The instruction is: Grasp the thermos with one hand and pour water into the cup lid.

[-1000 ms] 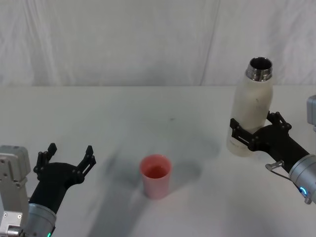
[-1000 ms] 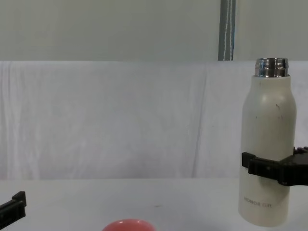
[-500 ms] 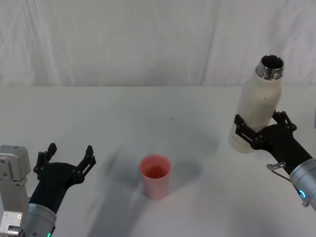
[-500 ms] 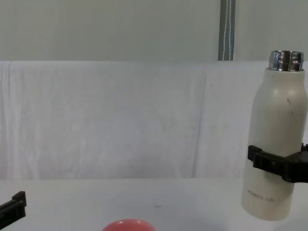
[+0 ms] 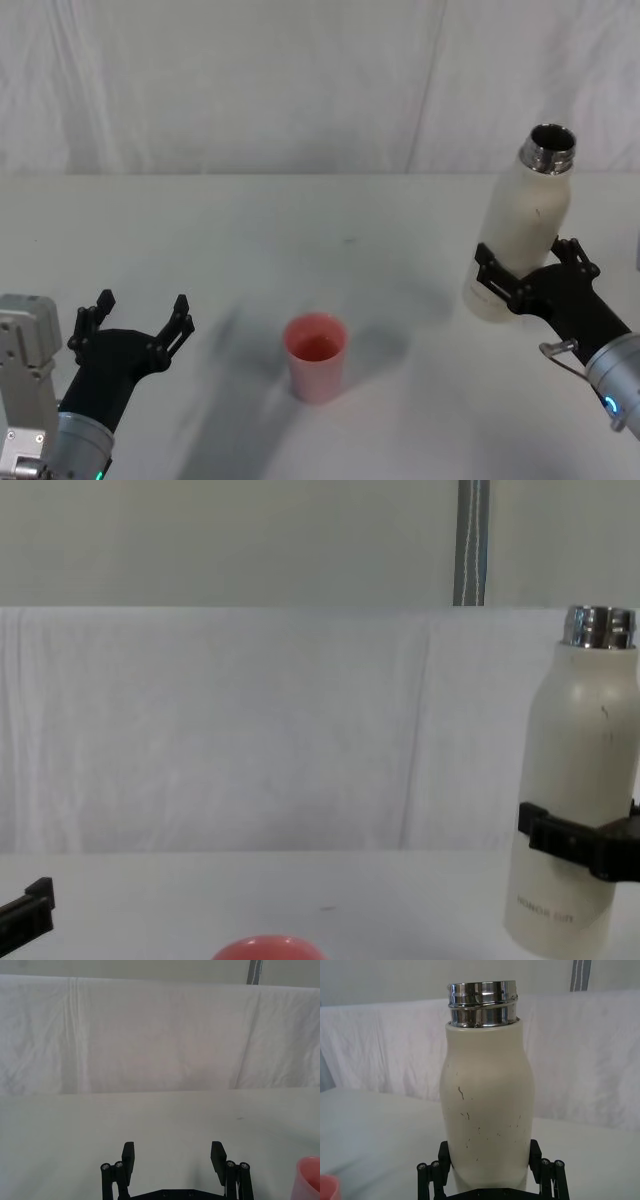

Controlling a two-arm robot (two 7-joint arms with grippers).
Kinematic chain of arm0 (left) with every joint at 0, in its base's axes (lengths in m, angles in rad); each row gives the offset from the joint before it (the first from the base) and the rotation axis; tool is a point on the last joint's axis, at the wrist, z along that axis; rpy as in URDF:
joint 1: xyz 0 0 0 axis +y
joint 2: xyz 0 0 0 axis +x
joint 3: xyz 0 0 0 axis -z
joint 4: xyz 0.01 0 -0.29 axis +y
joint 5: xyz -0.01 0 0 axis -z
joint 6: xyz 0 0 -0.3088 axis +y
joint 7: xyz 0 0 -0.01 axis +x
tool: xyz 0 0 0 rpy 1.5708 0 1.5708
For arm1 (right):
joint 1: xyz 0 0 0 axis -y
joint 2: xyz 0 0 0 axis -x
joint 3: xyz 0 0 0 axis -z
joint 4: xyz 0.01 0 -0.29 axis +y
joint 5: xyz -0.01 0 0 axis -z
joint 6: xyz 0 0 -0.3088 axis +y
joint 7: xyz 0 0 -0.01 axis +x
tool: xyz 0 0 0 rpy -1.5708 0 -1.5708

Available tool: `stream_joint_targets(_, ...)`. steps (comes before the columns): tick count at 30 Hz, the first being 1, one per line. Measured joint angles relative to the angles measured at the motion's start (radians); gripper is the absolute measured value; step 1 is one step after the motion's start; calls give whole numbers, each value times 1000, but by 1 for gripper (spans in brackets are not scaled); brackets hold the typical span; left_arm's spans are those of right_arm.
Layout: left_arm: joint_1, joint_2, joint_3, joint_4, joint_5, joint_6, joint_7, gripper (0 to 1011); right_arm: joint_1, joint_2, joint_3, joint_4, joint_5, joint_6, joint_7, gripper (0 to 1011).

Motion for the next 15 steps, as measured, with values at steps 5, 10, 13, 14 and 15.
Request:
stream_joint_targets(5,0,0,0,0,0,0,0,1001,-7,7,-4,5,-3,1,-1,956)
stream_joint_targets(10,0,0,0,0,0,0,0,1001,-10,11,-7,11,-9,4,-5,956)
stream_joint_targets(13,0,0,0,0,0,0,0,1001,-11,12,-8,16,-13,6,-9,956)
stream_joint_targets(14,0,0,0,0,0,0,0,1001,-11,11,-8,19,-15,10,-11,956)
stream_joint_targets(15,0,0,0,0,0,0,0,1001,-11,11,-8,20,-15,12,-12,956)
